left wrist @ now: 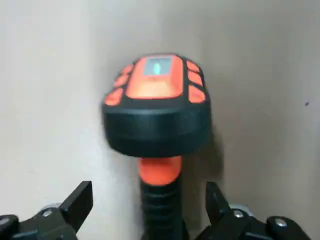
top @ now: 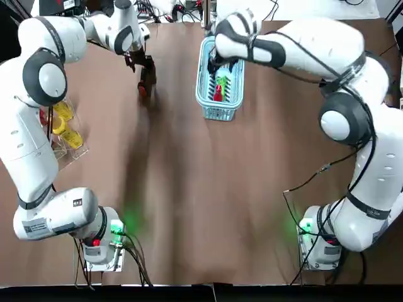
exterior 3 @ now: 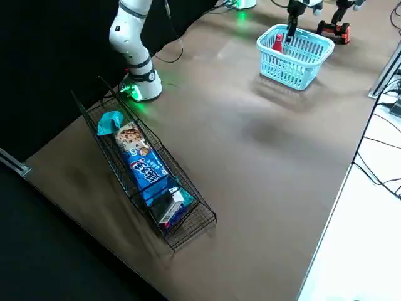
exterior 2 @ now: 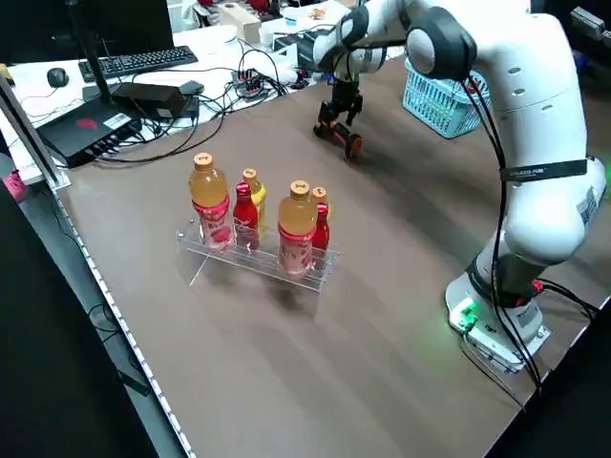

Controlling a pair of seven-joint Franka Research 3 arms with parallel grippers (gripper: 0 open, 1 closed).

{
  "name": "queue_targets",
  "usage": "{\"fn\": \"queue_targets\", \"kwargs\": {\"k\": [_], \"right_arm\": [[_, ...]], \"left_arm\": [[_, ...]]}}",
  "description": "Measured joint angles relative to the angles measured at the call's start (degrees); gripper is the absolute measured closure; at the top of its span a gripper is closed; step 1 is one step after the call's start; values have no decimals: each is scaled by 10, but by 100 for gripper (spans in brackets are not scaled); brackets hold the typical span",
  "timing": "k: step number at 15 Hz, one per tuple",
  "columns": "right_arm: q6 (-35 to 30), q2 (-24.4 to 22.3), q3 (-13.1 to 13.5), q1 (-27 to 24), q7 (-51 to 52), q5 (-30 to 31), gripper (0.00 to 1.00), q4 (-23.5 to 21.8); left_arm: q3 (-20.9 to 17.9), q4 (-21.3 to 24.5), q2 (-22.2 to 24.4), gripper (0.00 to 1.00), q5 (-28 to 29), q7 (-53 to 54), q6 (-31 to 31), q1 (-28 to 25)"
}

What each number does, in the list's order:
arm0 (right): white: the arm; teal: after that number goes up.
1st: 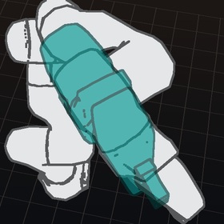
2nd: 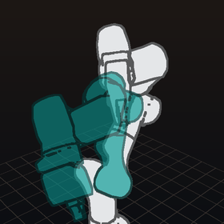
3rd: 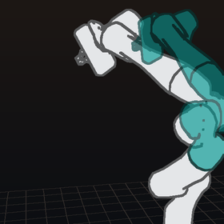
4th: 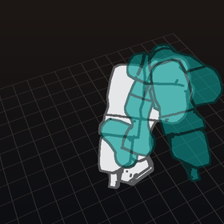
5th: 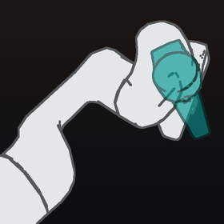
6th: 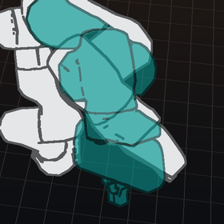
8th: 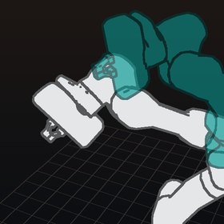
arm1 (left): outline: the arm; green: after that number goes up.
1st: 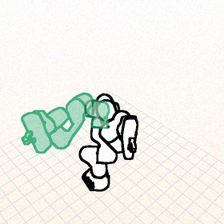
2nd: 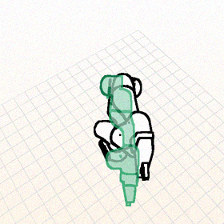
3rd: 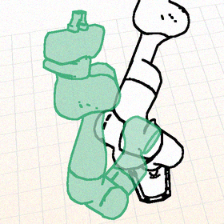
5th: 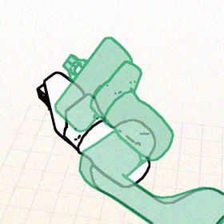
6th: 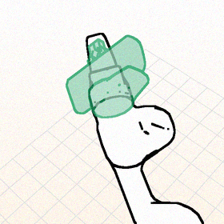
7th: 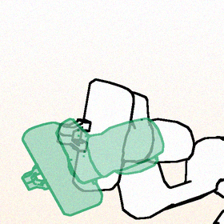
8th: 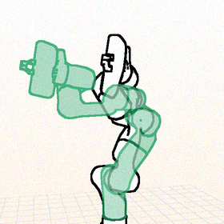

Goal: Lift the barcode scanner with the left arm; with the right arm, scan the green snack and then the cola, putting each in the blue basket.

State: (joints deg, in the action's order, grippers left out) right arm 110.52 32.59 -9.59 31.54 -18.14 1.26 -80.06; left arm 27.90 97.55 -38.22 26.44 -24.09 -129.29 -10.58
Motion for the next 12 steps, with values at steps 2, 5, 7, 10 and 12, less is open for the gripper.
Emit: {"fn": "queue_targets", "kwargs": {"k": [2,5,7,10,12], "right_arm": [[-19,-26,3,-40,12,0,0,1],[-88,-54,5,-125,91,1,0,1],[-124,-63,6,-178,116,1,0,1],[-169,-89,5,-254,129,1,0,1],[-178,-114,5,-272,129,1,0,-3]], "left_arm": [[5,-5,36,0,0,0,33,-2],[22,-20,103,0,-12,0,111,-11],[36,-47,135,0,-25,0,186,-19],[61,-92,148,0,-28,12,288,-21],[67,-93,148,0,-28,15,295,-21]]}}
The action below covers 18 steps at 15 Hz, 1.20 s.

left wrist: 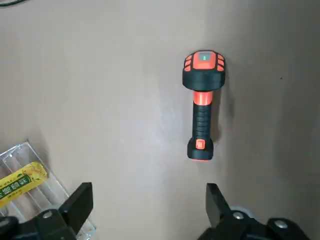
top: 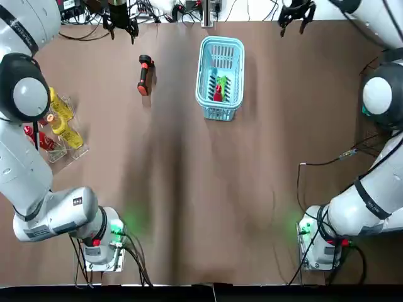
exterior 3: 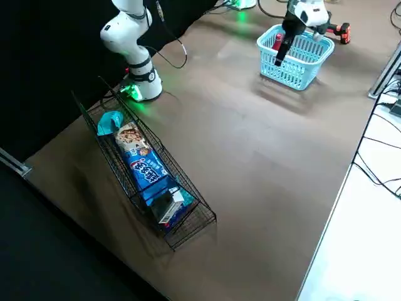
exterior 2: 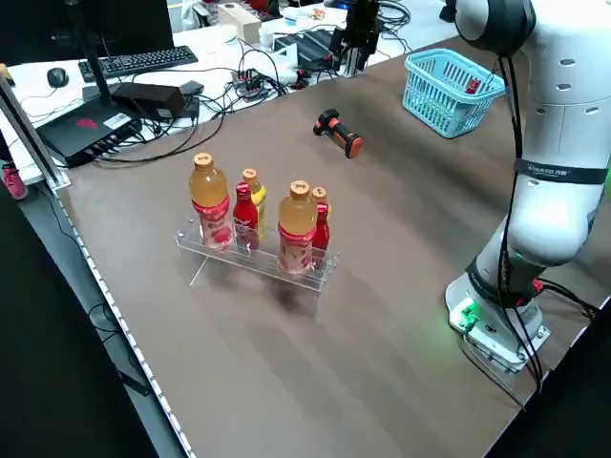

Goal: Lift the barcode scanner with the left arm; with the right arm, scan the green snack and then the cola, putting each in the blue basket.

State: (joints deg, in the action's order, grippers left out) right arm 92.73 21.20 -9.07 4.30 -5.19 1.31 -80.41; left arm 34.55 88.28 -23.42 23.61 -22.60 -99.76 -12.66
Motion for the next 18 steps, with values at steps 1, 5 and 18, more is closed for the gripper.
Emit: {"fn": "queue_targets", "kwargs": {"k": [1,5,18], "right_arm": [[-1,-14,0,-6,0,0,0,-5],[-4,-53,-1,-17,-1,0,0,-20],[-61,-147,26,-57,93,1,0,-66]], "left_arm": [[0,-3,0,0,0,1,2,0],[-35,-24,9,0,-24,42,12,15],[-291,-29,222,0,-272,197,154,142]]}}
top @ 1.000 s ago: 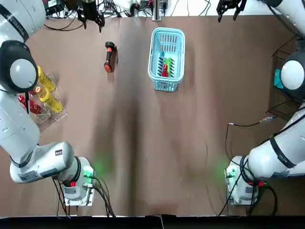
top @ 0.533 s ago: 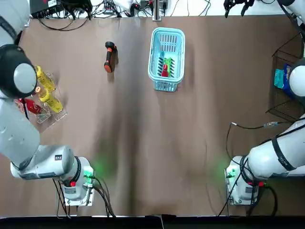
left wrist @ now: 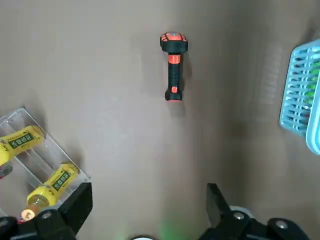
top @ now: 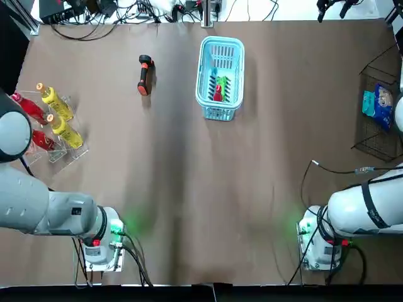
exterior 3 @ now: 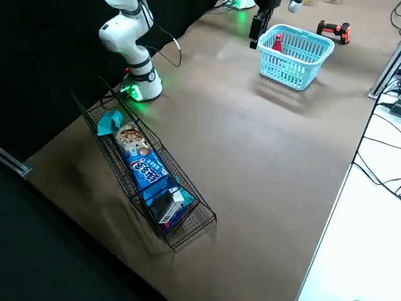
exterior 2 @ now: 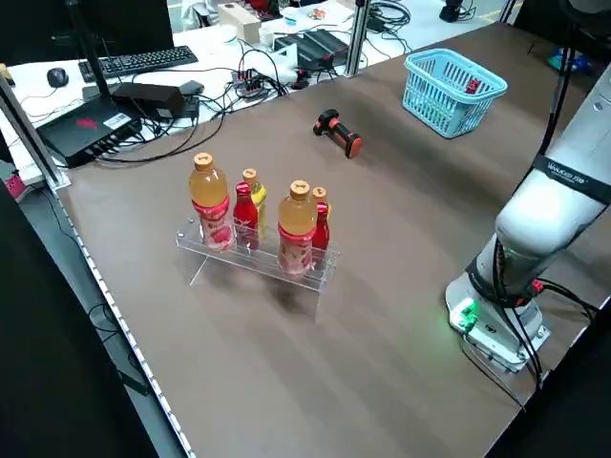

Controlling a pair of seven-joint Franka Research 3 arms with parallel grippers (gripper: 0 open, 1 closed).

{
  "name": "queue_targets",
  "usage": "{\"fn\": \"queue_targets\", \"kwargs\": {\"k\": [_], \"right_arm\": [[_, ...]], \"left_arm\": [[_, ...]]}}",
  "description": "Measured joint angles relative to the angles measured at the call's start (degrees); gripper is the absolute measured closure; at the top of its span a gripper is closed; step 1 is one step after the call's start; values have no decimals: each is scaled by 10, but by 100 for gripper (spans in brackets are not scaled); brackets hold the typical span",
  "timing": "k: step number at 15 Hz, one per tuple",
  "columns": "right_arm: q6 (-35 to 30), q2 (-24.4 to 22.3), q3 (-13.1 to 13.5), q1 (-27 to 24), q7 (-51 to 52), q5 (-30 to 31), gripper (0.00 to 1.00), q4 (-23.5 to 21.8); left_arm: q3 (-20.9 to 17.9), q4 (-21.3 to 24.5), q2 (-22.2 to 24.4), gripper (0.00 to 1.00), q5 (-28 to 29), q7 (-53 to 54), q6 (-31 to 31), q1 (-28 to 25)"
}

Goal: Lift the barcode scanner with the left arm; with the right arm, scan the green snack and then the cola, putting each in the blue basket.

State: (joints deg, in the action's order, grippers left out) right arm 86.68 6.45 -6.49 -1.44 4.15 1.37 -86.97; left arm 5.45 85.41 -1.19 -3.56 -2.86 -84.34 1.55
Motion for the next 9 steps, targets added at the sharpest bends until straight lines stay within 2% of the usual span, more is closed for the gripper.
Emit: {"fn": "queue_targets", "kwargs": {"k": [5,9], "right_arm": [[56,-67,4,6,0,0,0,-89],[54,-77,6,6,0,0,0,-95]], "left_arm": [[0,6,-6,0,40,28,0,3],[0,6,-7,0,46,28,0,7]]}}
